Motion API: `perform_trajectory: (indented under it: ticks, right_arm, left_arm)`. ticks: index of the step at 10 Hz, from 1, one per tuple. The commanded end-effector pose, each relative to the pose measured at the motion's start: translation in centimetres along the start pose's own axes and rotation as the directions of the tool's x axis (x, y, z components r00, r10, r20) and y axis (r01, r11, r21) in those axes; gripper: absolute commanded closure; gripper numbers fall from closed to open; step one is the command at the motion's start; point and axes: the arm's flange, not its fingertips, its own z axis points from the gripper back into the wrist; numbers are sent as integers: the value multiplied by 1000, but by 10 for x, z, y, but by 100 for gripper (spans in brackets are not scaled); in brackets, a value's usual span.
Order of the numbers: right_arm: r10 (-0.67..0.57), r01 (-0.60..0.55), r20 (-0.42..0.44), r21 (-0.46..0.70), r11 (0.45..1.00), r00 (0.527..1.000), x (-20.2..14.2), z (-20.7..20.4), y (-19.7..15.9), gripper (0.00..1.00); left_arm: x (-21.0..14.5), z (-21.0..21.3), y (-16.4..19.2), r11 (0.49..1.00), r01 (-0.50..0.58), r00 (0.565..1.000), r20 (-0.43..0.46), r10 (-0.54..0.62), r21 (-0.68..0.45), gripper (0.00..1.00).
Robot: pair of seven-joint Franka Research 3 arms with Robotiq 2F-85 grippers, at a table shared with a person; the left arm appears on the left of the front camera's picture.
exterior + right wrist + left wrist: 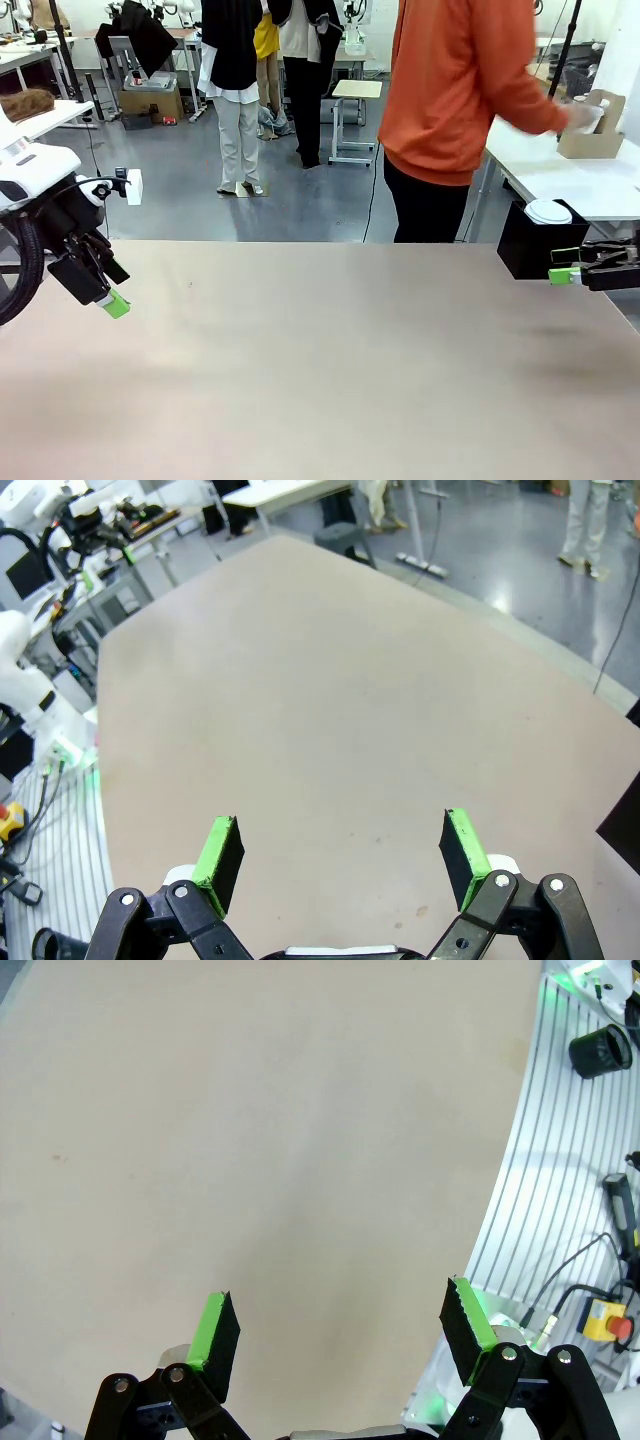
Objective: Pour a drink into a cup and package it in a carrier.
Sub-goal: Insert the held 600 ml Paper Cup into the Cup Carrier.
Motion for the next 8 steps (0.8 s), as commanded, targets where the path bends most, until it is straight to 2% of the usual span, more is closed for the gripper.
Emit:
perform_trajectory:
  ticks: [1,8]
  right_arm:
    - [11,-11,5,6,1000,1000,1,1,1,0]
    - [11,-11,5,6,1000,1000,1,1,1,0]
  left_arm:
    - [-1,1,0,1000,3,1000,7,-3,-7,0]
    - [-1,1,0,1000,3,1000,7,-3,-7,0]
